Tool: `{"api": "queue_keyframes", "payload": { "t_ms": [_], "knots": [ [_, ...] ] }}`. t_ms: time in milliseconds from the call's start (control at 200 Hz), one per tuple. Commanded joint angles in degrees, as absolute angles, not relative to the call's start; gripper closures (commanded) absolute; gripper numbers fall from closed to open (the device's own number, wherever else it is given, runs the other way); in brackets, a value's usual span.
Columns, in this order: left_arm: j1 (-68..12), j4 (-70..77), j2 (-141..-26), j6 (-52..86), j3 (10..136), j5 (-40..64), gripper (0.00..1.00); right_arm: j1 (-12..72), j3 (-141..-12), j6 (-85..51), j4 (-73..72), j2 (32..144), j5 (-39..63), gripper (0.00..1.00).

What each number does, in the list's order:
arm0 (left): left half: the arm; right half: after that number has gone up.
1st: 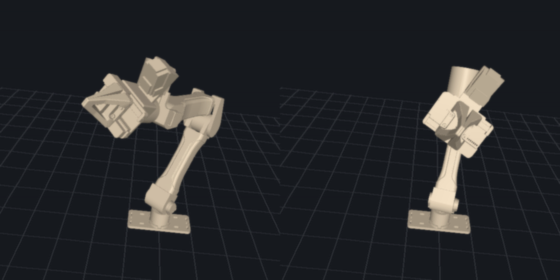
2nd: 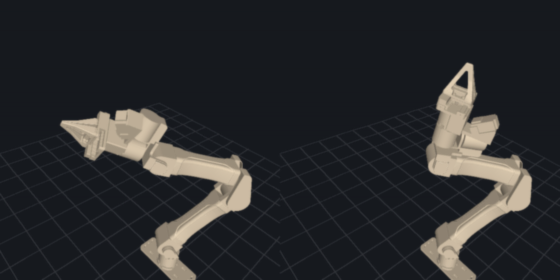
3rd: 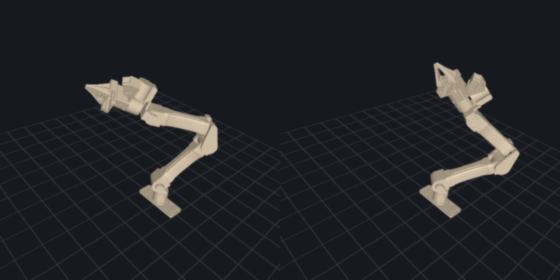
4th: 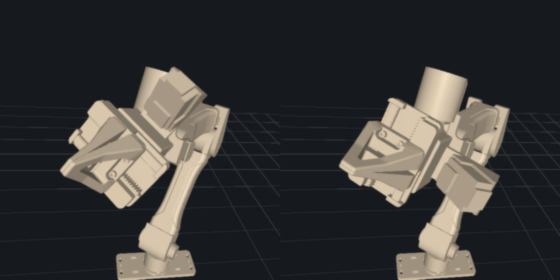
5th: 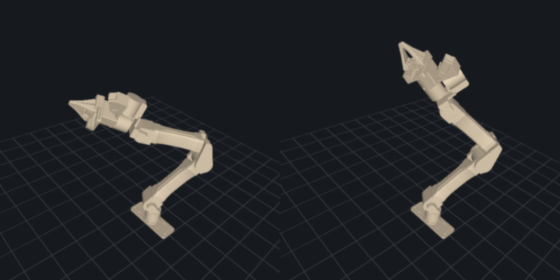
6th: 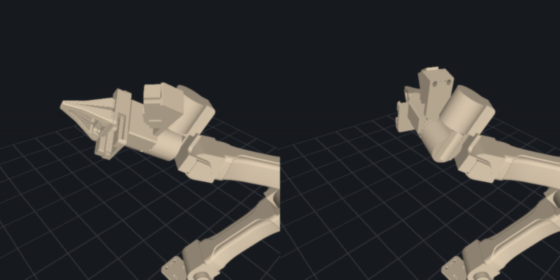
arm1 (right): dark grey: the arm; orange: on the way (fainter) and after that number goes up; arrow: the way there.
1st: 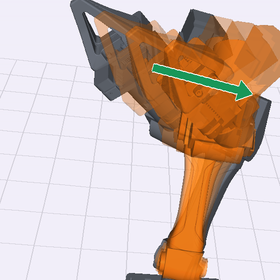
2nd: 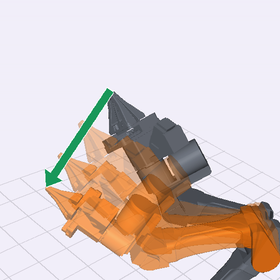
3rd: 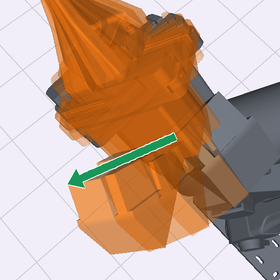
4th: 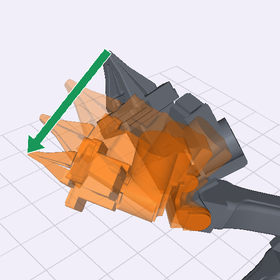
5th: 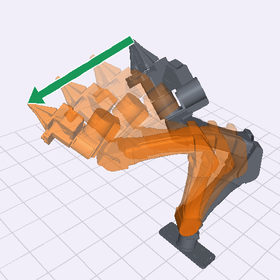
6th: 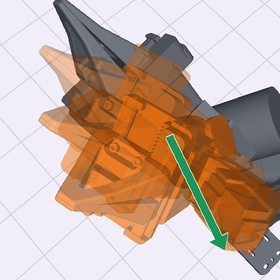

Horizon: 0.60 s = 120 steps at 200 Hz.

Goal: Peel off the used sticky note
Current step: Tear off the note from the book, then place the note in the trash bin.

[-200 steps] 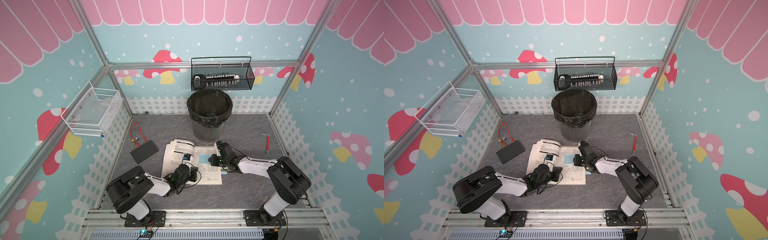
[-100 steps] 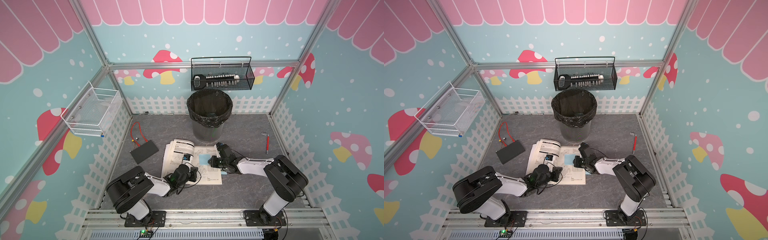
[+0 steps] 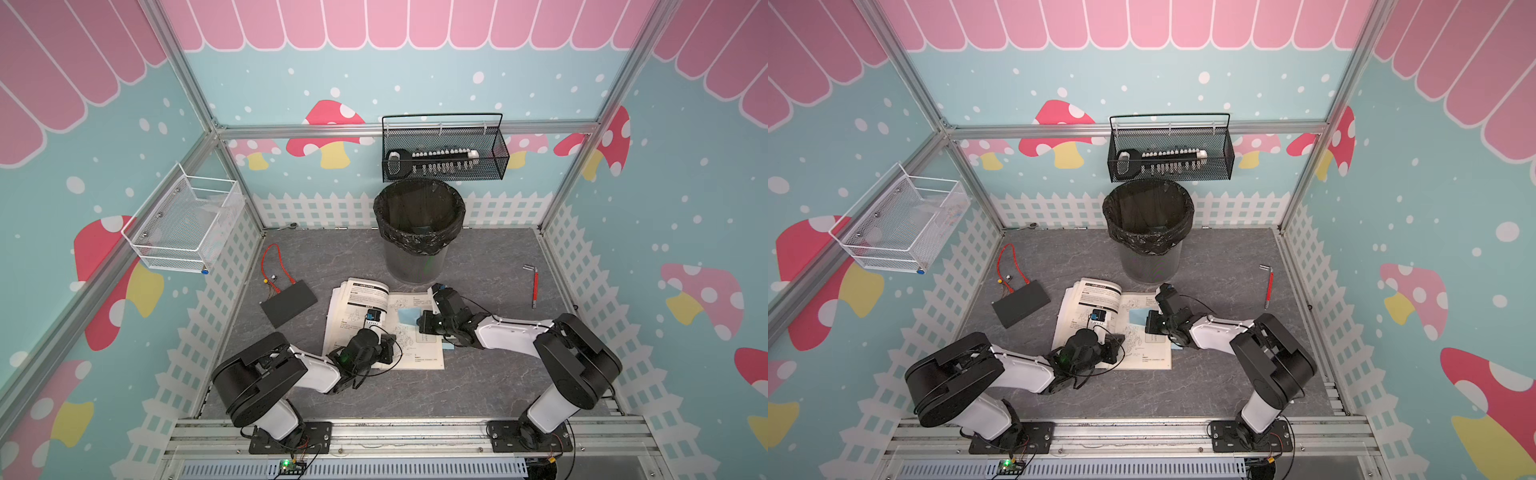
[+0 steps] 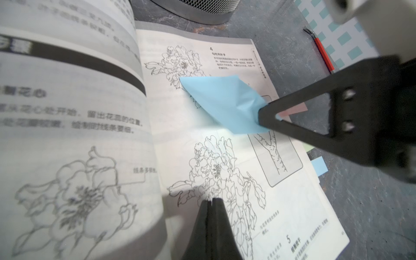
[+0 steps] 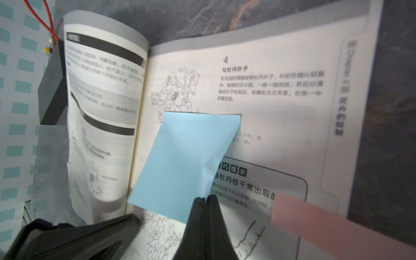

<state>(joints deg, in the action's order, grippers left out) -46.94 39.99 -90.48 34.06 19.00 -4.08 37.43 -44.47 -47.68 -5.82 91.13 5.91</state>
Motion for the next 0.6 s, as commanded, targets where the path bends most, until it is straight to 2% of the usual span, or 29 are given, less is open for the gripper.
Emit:
{"api": "queue_keyframes", "payload": {
  "t_ms": [0, 155, 320, 445, 595],
  "knots": [
    [-46.6, 34.0, -91.3, 33.8, 17.1, -4.0, 1.0, 36.3, -48.8, -43.4, 0.4, 84.3, -3.3, 1.0],
    [-46.7, 34.0, -91.3, 33.9, 16.9, -3.9, 1.0, 34.0, -51.6, -40.2, 5.1, 76.9, -9.2, 1.0],
    [-46.6, 34.1, -91.5, 34.0, 17.0, -3.8, 1.0, 32.1, -55.9, -36.1, 8.6, 71.5, -9.6, 1.0],
    [-46.6, 34.3, -91.6, 34.0, 17.1, -3.5, 1.0, 31.9, -66.7, -30.7, 11.9, 71.9, -8.3, 1.0],
    [-46.6, 34.5, -91.1, 34.4, 16.8, -3.3, 1.0, 30.5, -82.9, -24.5, 15.3, 77.8, -7.7, 1.0]
  ]
}}
